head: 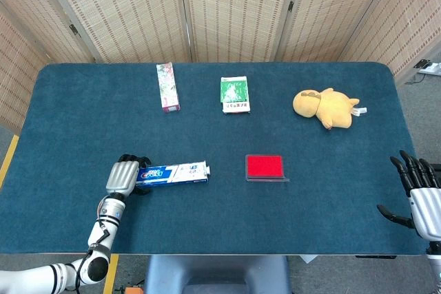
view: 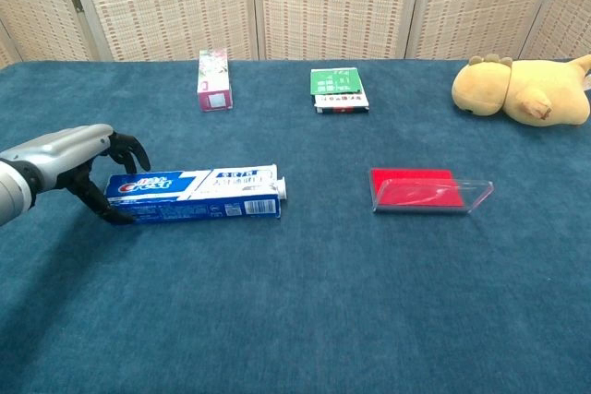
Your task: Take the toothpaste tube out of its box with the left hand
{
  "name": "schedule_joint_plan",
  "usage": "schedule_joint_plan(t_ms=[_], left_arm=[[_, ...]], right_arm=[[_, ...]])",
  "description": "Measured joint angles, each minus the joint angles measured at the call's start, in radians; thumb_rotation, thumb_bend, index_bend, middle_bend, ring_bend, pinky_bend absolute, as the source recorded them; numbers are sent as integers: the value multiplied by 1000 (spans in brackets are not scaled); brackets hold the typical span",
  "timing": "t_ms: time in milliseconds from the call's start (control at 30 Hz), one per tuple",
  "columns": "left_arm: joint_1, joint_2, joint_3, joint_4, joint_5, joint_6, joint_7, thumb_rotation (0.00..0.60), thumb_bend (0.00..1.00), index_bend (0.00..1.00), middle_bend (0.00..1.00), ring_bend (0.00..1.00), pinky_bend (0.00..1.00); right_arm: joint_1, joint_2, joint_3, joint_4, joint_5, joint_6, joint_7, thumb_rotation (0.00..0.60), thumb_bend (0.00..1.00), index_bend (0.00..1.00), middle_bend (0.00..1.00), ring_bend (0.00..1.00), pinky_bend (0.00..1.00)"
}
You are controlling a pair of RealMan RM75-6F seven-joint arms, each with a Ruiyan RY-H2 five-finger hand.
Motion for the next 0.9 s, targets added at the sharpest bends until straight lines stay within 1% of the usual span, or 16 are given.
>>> schedule_joint_plan(t_ms=[100,333,567,767,900], left_arm=[[-2,0,2,8,3,-12,-9,600,93,356,426,254,180],[-5,-5,2,43,17,-23,-29,600,99,398,471,309,181],[-9,13,9,50,28,-50,-39,600,105,402,476,311,173],[-17,41,20,39,20,-63,1,600,109,419,503,341,208],[-18,49,22,33,27,-64,-6,600,120,431,515,353,221]], right_arm=[[-1,1,1,1,0,3,2,600,208,0,0,0,0],[-1,0,2,3,0,4,5,600,207,0,0,0,0],[3,-2,4,1,6,-6,0,600,208,0,0,0,0],[0,-2,4,0,4,2,3,600,207,0,0,0,0],[-2,-2,4,1,3,6,4,600,208,0,0,0,0]])
